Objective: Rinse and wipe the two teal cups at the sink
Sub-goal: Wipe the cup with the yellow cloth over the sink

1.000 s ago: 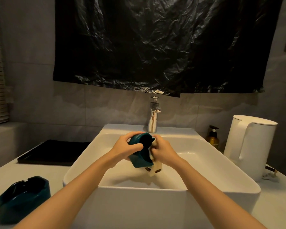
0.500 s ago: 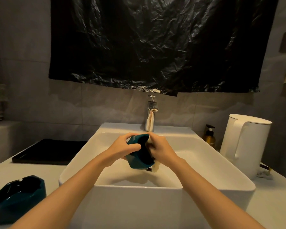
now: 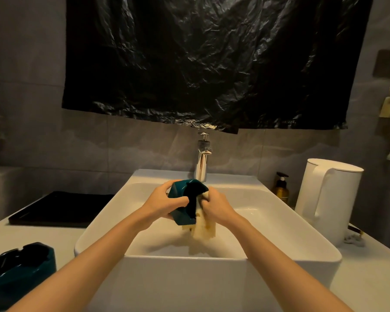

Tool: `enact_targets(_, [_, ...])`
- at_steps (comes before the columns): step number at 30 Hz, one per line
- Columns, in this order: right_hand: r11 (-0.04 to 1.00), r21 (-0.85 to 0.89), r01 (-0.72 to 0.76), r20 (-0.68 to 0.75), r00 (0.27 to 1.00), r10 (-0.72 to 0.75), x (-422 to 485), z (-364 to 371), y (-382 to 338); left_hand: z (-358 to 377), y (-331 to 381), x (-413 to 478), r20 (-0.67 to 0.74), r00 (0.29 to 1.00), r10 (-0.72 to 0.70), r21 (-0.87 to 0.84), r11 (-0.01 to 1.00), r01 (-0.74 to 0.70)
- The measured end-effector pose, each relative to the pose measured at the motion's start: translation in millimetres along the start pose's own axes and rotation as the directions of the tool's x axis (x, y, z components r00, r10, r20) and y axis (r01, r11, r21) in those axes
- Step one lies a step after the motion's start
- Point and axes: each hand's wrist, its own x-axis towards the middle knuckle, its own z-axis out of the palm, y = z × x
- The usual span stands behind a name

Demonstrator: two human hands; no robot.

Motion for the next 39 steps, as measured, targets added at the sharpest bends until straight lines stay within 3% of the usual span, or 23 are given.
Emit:
enact_targets(6, [0.962,-0.061,0.267,-0.055,0.961,-0.271,-8,-6,-4,1,0,-5,0.099,0.995,-0.02,0.126,0.992,0.008])
enact_targets(10, [0.927,-0.294,0.234,-0.045,0.965,-0.258,-3,-7,-2,-1,2,-5,0.081,0.996,-0.026,0.131,0.991,0.015])
enact_targets(15, [0.981,0.08,0.179,-0.016,0.984,-0.178,-5,-3,-5,-4,3,-3,0.023,0.999,-0.045,0.068,0.997,0.043])
enact_targets(18, [0.931,0.365,0.024,0.058,0.997,-0.048,-3,-7,-10,-5,4,-2,-0.015,0.999,-0.039,0.017,0.999,0.04])
enact_targets(20, [0.898,0.433,-0.078,0.167,0.986,0.004,-4,-11,-12,-5,4,-1,-0.02,0.999,-0.042,0.006,0.999,0.043])
enact_targets(22, [0.915,0.396,-0.075,0.174,0.985,0.006,-4,-10,-9,-4,4,-2,0.018,0.999,-0.05,0.02,0.999,0.05])
enact_targets(24, [0.938,0.346,0.003,0.067,0.997,-0.028,-2,-9,-8,-1,4,0,0.059,0.996,-0.064,-0.01,0.998,0.064])
enact_targets(27, [0.951,0.269,0.154,-0.203,0.974,-0.101,0,-6,-7,0,3,4,0.055,0.997,-0.062,-0.111,0.991,0.068])
enact_targets(31, [0.95,-0.035,0.31,-0.429,0.854,-0.294,2,-5,-1,5,8,3,-0.213,0.976,-0.045,-0.016,0.999,0.043])
enact_targets(33, [0.935,-0.143,0.326,-0.499,0.792,-0.352,3,-4,1,10,11,-1,-0.252,0.964,-0.09,-0.046,0.996,0.081])
enact_targets(36, [0.927,-0.181,0.327,-0.569,0.735,-0.37,2,-6,-1,20,19,-8,-0.042,0.951,-0.305,-0.341,0.9,0.274])
enact_targets(39, [0.912,-0.205,0.355,-0.59,0.699,-0.404,1,-6,-1,26,25,-13,0.206,0.931,-0.301,-0.693,0.626,0.356])
